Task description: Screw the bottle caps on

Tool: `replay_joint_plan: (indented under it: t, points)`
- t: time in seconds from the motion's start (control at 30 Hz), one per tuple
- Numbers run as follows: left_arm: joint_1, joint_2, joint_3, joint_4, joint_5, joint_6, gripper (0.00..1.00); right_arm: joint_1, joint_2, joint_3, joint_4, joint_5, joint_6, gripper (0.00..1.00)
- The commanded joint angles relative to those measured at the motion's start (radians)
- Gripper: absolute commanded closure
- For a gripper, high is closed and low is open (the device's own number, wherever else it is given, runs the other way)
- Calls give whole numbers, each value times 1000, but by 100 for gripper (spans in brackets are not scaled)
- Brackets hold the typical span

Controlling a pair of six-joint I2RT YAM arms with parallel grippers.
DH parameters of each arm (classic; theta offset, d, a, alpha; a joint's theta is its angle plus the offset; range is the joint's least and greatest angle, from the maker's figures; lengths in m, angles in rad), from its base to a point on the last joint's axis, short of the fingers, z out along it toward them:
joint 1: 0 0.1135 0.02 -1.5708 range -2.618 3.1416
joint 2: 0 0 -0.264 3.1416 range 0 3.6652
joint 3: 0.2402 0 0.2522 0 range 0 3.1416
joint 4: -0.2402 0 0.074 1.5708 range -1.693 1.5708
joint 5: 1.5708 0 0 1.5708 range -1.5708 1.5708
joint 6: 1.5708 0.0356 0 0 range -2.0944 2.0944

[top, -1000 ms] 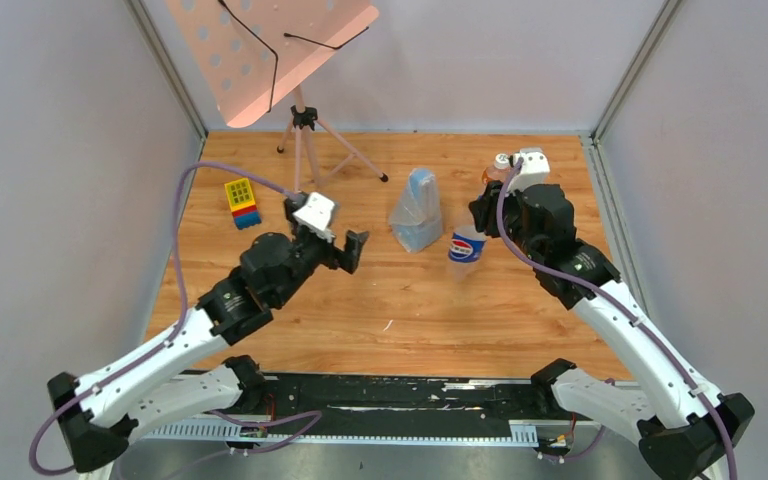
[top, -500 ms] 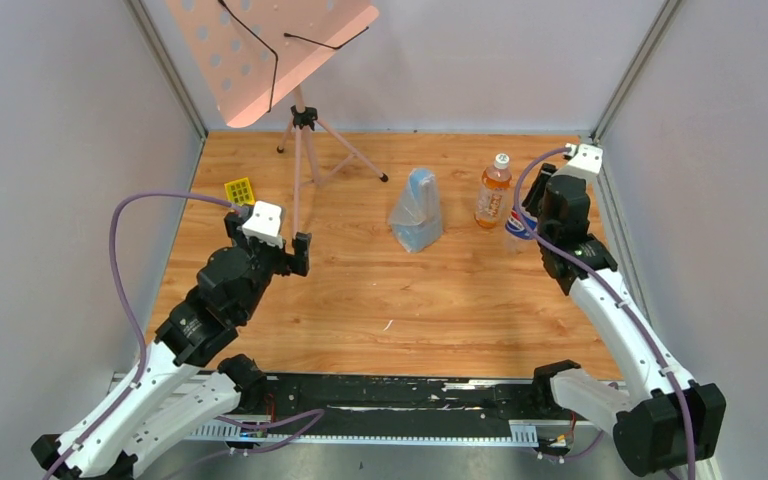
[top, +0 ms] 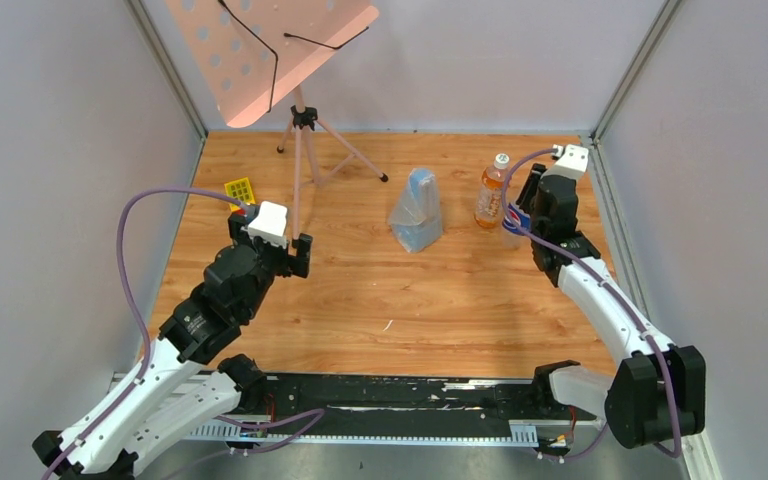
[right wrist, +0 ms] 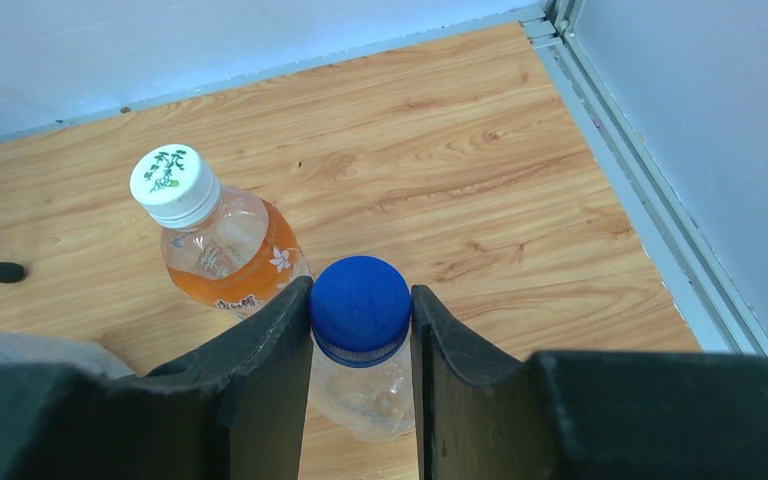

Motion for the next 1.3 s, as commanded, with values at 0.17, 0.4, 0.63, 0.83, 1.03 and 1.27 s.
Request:
replay_joint_plan:
  t: [0.17, 0.4, 0.63, 0.83, 1.03, 1.27]
  points:
    - [7, -11, -2, 18, -15, 11, 0, -7, 13, -32, 73, -45, 8, 84]
    - [7, -14, -2, 19, -13, 11, 0, -8, -7, -24, 48, -74, 9, 54]
    - [8, -17, -2, 18, -10, 11, 0, -8, -8, -1, 20, -85, 9, 43]
    - [8, -15, -2, 18, -4, 10, 0, -8, -31, 12, -3, -95, 9, 33]
    - [7, -17, 0, 17, 5, 4, 0, -8, -73, 27, -28, -123, 14, 25]
    - [7, -18, 1, 15, 15, -2, 0, -7, -107, 46, -74, -138, 21, 22]
